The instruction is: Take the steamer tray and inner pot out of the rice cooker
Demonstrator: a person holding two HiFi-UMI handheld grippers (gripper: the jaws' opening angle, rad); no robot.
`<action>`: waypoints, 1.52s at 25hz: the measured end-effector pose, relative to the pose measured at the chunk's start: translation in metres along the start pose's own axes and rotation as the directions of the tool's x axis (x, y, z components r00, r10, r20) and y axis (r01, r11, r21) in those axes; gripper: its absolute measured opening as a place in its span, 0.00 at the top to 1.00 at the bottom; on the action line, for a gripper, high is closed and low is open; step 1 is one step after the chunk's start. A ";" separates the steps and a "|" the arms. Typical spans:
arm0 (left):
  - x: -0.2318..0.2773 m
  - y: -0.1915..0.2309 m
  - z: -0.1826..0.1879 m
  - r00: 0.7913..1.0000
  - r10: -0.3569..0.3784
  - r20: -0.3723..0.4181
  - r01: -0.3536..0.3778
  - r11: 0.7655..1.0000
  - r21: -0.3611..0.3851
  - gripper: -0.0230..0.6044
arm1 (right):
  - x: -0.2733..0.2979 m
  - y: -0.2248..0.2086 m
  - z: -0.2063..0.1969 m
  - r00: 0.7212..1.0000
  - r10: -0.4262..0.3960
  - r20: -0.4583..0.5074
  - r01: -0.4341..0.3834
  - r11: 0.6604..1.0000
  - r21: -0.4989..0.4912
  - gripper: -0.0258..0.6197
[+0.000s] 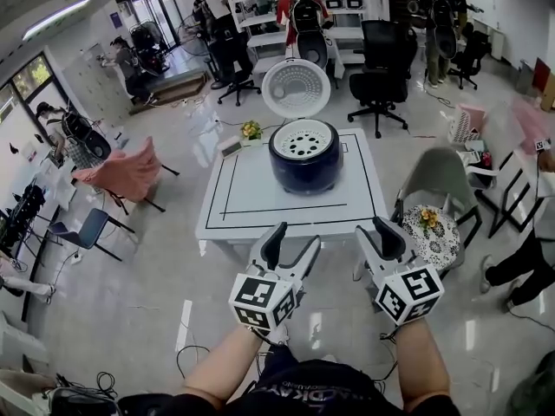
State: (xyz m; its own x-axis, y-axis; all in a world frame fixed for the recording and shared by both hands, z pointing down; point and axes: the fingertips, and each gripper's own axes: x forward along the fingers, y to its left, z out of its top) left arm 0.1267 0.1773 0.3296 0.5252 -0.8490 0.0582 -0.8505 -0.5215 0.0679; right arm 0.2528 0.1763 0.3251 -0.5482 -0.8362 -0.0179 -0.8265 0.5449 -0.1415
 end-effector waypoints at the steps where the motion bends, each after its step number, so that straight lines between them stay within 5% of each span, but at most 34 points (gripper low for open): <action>1: 0.003 0.001 -0.001 1.000 -0.004 -0.002 0.004 1.000 -0.003 0.50 | 0.002 -0.003 0.000 1.000 -0.005 -0.002 0.005 1.000 0.001 0.73; 11: 0.048 0.044 -0.003 0.998 -0.059 0.002 0.059 0.998 -0.033 0.49 | 0.049 -0.024 -0.005 0.997 -0.080 -0.020 0.080 0.997 -0.007 0.73; 38: 0.156 0.309 0.015 0.985 -0.172 -0.030 0.169 0.981 -0.100 0.49 | 0.319 -0.021 -0.022 0.957 -0.271 -0.108 0.271 0.963 -0.013 0.66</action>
State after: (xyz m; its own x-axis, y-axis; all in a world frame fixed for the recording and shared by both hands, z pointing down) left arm -0.0540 -0.1176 0.3445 0.6646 -0.7433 0.0760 -0.7427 -0.6460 0.1764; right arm 0.0928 -0.1003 0.3437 -0.3146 -0.9406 0.1278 -0.9457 0.2989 -0.1280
